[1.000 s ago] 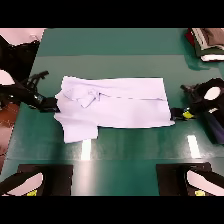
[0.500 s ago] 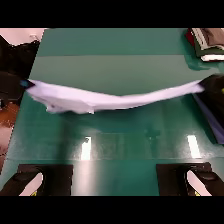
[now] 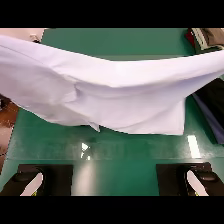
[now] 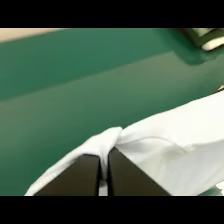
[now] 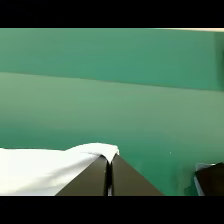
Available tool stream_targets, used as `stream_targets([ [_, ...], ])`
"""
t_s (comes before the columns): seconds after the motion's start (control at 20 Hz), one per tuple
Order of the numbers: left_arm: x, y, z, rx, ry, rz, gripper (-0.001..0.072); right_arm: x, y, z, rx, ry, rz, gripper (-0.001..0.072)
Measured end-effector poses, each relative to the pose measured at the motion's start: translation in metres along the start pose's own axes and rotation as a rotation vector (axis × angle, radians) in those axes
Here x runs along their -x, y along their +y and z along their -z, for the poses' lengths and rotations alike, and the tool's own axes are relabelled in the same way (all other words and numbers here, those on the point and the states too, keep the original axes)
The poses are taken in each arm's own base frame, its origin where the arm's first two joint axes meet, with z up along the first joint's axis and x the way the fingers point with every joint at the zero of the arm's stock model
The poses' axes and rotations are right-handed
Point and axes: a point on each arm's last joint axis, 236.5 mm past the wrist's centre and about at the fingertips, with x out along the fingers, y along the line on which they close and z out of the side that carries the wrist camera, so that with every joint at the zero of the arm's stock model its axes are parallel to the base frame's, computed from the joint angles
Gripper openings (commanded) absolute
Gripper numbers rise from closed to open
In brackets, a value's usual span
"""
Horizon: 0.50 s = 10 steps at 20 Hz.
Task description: Fold the shirts.
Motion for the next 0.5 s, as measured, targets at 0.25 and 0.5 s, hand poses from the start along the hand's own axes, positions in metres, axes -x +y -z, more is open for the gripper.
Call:
stream_targets([
  [0.25,0.04,-0.037,-0.043,-0.065,-0.198,0.06,0.003,0.026,-0.001,-0.031,0.021,-0.038,0.038,0.0015],
  [0.5,0.03,-0.023,-0.048,-0.04,-0.208,0.03,0.003,-0.006,-0.027,-0.015,-0.043,0.13,0.104,0.0014],
])
